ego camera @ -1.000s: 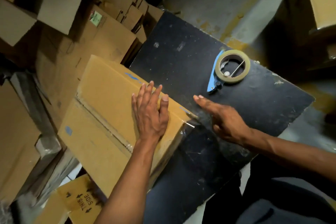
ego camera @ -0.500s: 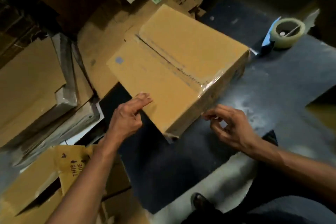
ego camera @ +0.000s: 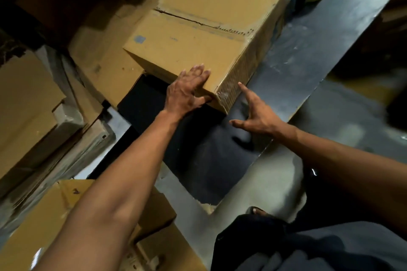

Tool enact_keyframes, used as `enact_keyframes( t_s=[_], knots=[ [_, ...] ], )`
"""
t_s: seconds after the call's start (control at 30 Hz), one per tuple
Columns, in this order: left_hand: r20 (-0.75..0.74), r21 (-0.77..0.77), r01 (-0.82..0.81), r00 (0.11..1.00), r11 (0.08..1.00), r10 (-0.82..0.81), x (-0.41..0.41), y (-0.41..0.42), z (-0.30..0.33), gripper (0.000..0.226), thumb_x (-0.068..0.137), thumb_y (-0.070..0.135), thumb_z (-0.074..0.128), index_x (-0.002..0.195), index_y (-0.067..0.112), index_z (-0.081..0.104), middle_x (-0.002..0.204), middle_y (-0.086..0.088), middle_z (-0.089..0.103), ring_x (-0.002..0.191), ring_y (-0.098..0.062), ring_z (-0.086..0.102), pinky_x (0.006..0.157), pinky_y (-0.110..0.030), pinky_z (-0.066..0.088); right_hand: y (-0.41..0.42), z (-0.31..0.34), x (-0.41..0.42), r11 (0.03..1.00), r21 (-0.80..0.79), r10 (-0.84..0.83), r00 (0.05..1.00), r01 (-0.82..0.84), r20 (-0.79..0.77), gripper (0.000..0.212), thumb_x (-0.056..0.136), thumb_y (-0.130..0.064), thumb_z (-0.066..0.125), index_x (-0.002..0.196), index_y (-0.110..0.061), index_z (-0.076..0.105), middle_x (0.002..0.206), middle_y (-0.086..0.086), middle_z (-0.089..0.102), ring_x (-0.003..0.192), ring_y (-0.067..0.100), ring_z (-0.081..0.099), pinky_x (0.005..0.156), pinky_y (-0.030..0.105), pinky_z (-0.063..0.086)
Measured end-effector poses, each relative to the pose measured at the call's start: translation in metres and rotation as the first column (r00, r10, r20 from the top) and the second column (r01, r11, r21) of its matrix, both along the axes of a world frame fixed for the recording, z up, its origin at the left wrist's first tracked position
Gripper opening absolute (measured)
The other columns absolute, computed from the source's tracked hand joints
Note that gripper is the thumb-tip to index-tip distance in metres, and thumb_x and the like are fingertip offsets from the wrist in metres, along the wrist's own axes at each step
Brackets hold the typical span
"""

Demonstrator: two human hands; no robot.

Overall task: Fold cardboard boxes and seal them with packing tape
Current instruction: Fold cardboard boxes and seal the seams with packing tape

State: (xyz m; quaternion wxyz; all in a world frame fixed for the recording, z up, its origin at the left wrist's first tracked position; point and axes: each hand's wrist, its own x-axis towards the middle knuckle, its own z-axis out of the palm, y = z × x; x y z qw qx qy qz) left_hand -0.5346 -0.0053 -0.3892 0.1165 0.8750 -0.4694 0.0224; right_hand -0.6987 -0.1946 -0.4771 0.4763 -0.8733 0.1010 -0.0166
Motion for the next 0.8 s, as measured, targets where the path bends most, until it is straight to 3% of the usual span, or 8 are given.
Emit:
enact_keyframes(
  t_s=[0.17, 0.3, 0.4, 0.6, 0.7, 0.8],
  knots=[
    [-0.029, -0.014, -0.024, 0.999, 1.0, 0.024, -0.002, 0.002, -0.005, 0.098, 0.07, 0.06, 0.083, 0.152, 0.019, 0.049, 0.158, -0.009, 0.044, 0.148, -0.024, 0.04, 0.124, -0.048, 0.029, -0.006, -0.014, -0.016, 0.999, -0.043, -0.013, 1.0, 0.013, 0.002, 0.117, 0.075, -0.034, 0.089, 0.165, -0.02, 0.016, 0.165, 0.008, 0.033, 0.133, 0.034, 0.053, 0.111, 0.044, 0.045],
    [0.019, 0.044, -0.032, 0.999, 0.999, 0.031, -0.003, -0.004, 0.002, 0.098, 0.069, 0.07, 0.077, 0.151, 0.021, 0.052, 0.157, -0.008, 0.046, 0.147, -0.025, 0.043, 0.122, -0.047, 0.033, 0.003, -0.01, -0.016, 0.998, -0.038, -0.047, 0.998, 0.048, 0.036, 0.123, 0.072, -0.06, 0.085, 0.165, -0.024, 0.013, 0.161, 0.009, 0.039, 0.136, 0.029, 0.048, 0.111, 0.043, 0.045],
    [0.096, 0.037, -0.025, 0.995, 0.999, 0.021, -0.005, -0.008, 0.002, 0.092, 0.072, 0.061, 0.081, 0.148, 0.017, 0.056, 0.154, -0.012, 0.05, 0.143, -0.029, 0.049, 0.117, -0.049, 0.039, 0.013, -0.004, -0.006, 0.993, 0.029, -0.113, 0.991, 0.111, 0.067, 0.13, 0.065, -0.074, 0.081, 0.165, -0.024, 0.013, 0.162, 0.008, 0.039, 0.147, 0.021, 0.04, 0.118, 0.042, 0.04],
    [0.115, 0.138, 0.032, 0.992, 0.99, -0.048, 0.001, -0.009, 0.01, 0.088, 0.076, 0.024, 0.09, 0.153, 0.014, 0.048, 0.158, -0.014, 0.044, 0.145, -0.033, 0.046, 0.118, -0.048, 0.039, 0.028, -0.011, 0.012, 0.915, 0.279, -0.326, 0.941, 0.29, 0.09, 0.136, 0.046, -0.091, 0.076, 0.158, -0.029, 0.031, 0.147, 0.004, 0.056, 0.137, 0.015, 0.052, 0.114, 0.042, 0.046],
    [0.102, 0.128, 0.02, 0.994, 0.992, -0.033, -0.008, -0.015, 0.01, 0.09, 0.071, 0.016, 0.093, 0.151, 0.014, 0.051, 0.155, -0.014, 0.048, 0.142, -0.033, 0.049, 0.115, -0.051, 0.044, 0.035, -0.017, 0.029, 0.868, 0.341, -0.417, 0.903, 0.361, 0.107, 0.11, 0.045, -0.095, 0.072, 0.133, -0.034, 0.05, 0.127, -0.008, 0.062, 0.117, 0.008, 0.061, 0.098, 0.035, 0.055],
    [0.095, 0.078, 0.019, 0.995, 0.997, -0.026, -0.009, -0.018, 0.003, 0.092, 0.068, 0.024, 0.095, 0.149, 0.015, 0.053, 0.151, -0.015, 0.051, 0.139, -0.031, 0.05, 0.113, -0.052, 0.041, 0.029, -0.019, 0.037, 0.822, 0.409, -0.467, 0.88, 0.395, 0.089, 0.083, 0.047, -0.091, 0.075, 0.105, -0.036, 0.054, 0.106, -0.012, 0.06, 0.097, 0.004, 0.061, 0.075, 0.019, 0.05]
  ],
)
